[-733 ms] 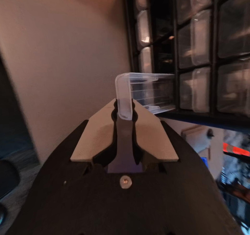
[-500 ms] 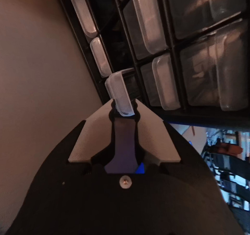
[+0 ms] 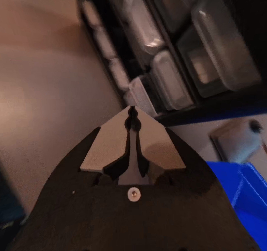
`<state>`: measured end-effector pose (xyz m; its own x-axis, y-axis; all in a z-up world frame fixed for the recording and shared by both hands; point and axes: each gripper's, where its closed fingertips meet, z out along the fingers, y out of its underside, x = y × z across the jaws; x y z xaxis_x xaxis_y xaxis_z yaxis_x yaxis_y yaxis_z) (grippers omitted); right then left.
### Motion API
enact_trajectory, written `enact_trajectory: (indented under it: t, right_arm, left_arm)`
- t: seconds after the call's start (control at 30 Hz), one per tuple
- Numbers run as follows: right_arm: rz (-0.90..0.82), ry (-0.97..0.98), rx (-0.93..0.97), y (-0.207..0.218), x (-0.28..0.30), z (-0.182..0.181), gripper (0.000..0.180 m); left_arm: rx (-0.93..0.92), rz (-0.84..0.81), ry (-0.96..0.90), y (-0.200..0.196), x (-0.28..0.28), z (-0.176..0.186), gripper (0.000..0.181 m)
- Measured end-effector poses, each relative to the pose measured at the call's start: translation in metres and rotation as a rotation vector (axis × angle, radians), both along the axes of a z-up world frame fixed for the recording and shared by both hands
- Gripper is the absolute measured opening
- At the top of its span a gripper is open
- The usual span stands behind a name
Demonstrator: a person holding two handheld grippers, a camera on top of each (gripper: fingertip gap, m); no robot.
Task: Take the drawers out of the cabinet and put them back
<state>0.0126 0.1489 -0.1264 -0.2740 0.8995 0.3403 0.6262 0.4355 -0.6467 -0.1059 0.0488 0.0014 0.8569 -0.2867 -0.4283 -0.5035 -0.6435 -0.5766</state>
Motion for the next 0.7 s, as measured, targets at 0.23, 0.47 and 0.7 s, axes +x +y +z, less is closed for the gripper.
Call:
enact_trajectory:
  t: [0.23, 0.47, 0.7]
  right_arm:
    - [0.007, 0.06, 0.017, -0.016, -0.003, -0.02, 0.0]
    - [0.098, 0.185, -0.031, -0.045, 0.0, -0.04, 0.0]
    - [0.136, 0.247, -0.104, -0.052, 0.001, -0.042, 0.0]
  left_arm:
    - [-0.015, 0.012, 0.034, 0.0, 0.0, 0.0, 0.022]
    - [0.03, 0.079, 0.002, -0.001, 0.002, 0.002, 0.021]
    - [0.007, 0.114, -0.091, -0.07, -0.018, -0.004, 0.043]
